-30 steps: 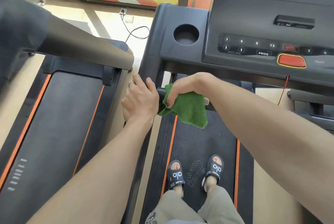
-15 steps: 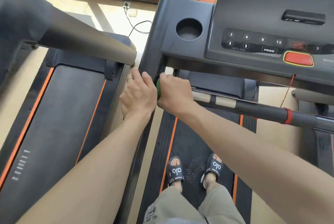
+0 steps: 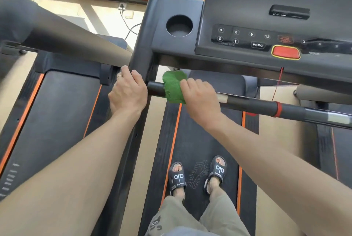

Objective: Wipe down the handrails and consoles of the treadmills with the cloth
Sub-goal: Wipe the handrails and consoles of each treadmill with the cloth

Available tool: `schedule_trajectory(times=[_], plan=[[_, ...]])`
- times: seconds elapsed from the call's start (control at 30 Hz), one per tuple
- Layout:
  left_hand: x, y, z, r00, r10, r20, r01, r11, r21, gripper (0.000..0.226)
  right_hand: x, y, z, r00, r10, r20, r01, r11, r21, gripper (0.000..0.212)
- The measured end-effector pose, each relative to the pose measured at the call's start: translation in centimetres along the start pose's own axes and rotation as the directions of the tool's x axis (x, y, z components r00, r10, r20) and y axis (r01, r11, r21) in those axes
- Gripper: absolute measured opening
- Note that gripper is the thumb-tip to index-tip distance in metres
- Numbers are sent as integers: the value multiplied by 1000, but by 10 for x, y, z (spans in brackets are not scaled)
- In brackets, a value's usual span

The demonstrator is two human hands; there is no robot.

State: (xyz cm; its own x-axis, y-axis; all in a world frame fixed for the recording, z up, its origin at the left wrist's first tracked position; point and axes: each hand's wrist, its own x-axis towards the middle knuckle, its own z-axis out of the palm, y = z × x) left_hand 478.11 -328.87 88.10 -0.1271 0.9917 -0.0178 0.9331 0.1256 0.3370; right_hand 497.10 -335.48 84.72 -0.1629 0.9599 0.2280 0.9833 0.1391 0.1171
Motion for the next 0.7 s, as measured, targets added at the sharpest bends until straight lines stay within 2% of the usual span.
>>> schedule_trajectory(times=[0.1,0.17,0.3,0.43,0.5,0.6,0.7], plan=[[-1,0,0,1000,7,6,-7,1000,4,39,-47,60,0,997,71,35,-68,994,-85,33],[-3,1,0,1000,-3,10,3,1000,1,40,-68,89,-8,975,178,136,-166,982,-96,35],[-7,4,0,1000,3,0,-3,999,36,45,-51,84,-22,900,272,342,-269,962,-57,35],[-5,4,3,999,41,-7,-40,994,98,52,2,17,-22,928,85,363,-142,981,135,35],[-7,2,4,997,75,-26,-71,988,136,56,22,-2,-19,925,43,378,-122,975,188,36],[-13,25,2,981,186,-61,-177,975,132,57,14,17,-21,923,14,384,-97,975,199,33],[-28,77,15,933,360,-9,-357,929,92,58,-30,69,-27,930,64,361,-116,985,126,32]])
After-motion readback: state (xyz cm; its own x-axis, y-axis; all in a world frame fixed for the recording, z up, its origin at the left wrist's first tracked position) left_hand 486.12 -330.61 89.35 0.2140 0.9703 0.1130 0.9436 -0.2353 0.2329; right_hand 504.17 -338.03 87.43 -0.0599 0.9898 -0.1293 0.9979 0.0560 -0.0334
